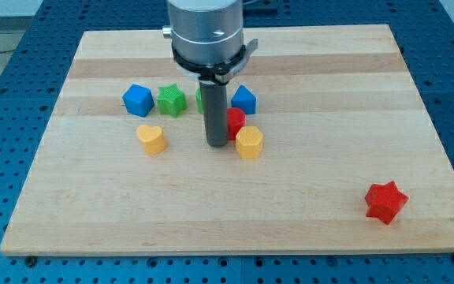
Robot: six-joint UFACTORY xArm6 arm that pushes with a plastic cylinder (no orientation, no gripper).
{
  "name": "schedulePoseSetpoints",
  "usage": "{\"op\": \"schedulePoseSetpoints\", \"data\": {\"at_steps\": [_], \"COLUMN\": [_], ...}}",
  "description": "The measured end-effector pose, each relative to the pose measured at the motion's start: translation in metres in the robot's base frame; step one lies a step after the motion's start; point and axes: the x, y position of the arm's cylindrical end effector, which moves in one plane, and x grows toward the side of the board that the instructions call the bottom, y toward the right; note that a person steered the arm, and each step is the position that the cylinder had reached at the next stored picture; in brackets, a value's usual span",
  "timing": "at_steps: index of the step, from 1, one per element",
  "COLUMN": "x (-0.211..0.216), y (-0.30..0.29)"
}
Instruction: Place the yellow hexagon above the red star
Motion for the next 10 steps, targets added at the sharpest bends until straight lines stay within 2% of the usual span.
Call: {"op": "schedulePoseSetpoints", "data": {"at_steps": [2,4,7,9,10], "x": [0.006,0.044,0.042,0.050,0.040], "y": [0.065,0.132,0.195,0.200,0.189]}}
